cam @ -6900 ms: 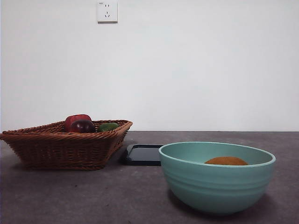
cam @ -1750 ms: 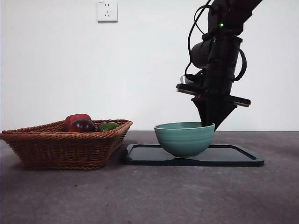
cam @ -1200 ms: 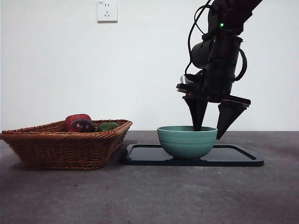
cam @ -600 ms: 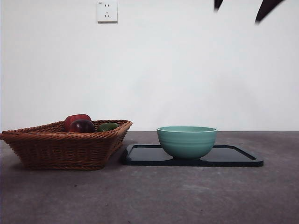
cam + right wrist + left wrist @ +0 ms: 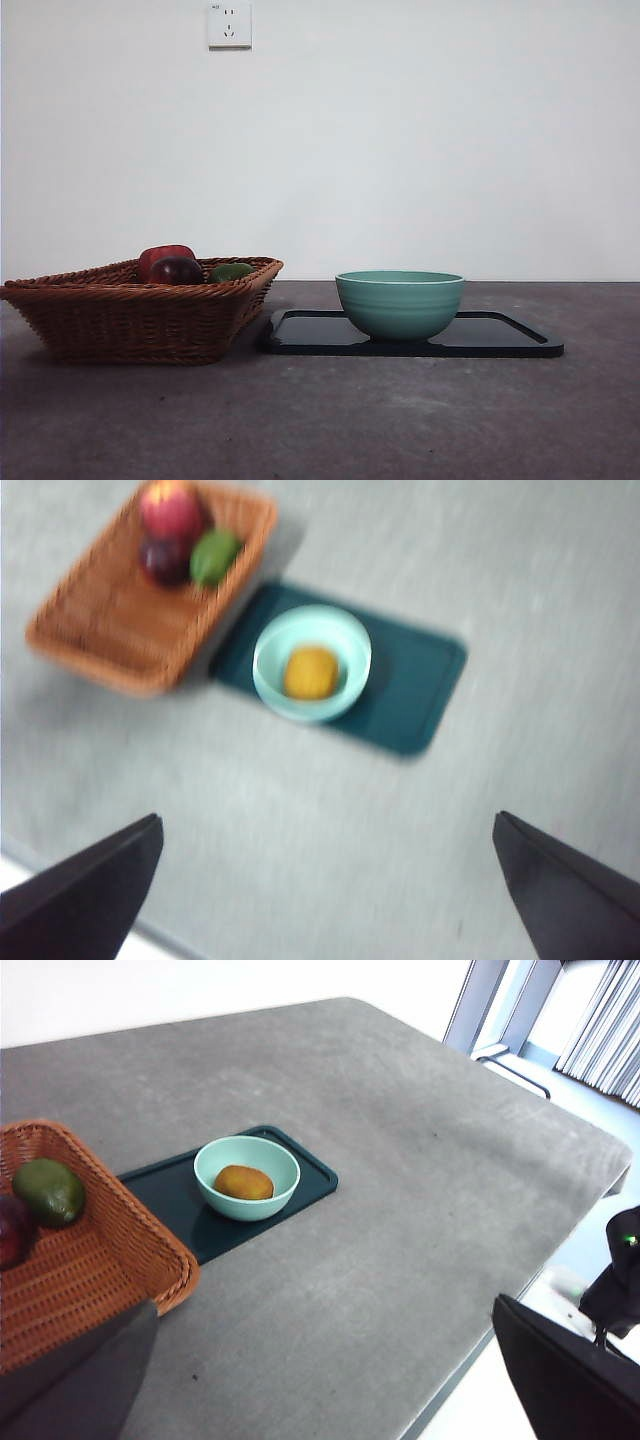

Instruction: Pick up the wifruite, put it on the bowl, pick up the plate, put it on desk

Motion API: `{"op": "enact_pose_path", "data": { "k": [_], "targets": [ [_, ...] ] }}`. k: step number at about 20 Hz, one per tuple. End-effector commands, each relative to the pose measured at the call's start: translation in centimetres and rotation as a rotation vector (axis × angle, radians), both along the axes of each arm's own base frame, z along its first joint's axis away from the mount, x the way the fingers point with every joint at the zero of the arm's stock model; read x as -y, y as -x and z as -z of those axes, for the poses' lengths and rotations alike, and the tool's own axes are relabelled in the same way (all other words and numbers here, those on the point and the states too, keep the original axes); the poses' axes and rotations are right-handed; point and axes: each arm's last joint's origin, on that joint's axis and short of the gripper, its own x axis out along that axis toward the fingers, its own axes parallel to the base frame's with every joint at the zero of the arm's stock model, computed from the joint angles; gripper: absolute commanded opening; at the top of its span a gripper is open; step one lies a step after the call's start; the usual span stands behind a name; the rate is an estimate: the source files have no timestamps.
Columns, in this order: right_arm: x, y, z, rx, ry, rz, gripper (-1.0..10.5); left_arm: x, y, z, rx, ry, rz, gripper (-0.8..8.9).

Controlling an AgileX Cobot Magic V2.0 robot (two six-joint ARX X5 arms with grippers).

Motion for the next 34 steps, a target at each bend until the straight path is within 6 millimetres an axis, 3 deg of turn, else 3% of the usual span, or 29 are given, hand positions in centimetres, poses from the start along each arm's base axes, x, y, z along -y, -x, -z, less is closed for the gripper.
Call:
{"op": "enact_pose_path", "data": {
  "k": [1,5,9,19,25,29,34],
  "targets": [
    [1.0,2.6,2.3,0.001,-0.025,0.009,6.0,0.0,0.0,-0.4,0.009,0.021,0.006,6.57],
    [2.6,6.8,6.6,0.028,-0.073,-0.037,6.0,0.0,0.0,-0.4,0.009,0.022,0.006,6.57],
    [3.5,9.1,9.2,0.059,-0.127,-0.055,6.0,0.0,0.0,-0.4,0.004,0.026,0.003,6.56],
    [3.7,9.8,9.7,0.079,-0.14,-0.063,6.0,1.3,-0.6,-0.2,-0.072,0.024,-0.024,6.52],
    [3.7,9.8,9.7,0.078,-0.142,-0.06,6.0,6.3,-3.4,1.3,-0.291,-0.073,-0.113,6.52],
    [3.7,9.8,9.7,0.077,-0.142,-0.06,6.0,10.5,-6.2,3.3,-0.428,-0.185,-0.193,6.52],
    [3.8,9.8,9.7,0.076,-0.141,-0.061,6.0,15.6,-10.5,4.7,-0.568,-0.34,-0.137,6.52]
  ]
}}
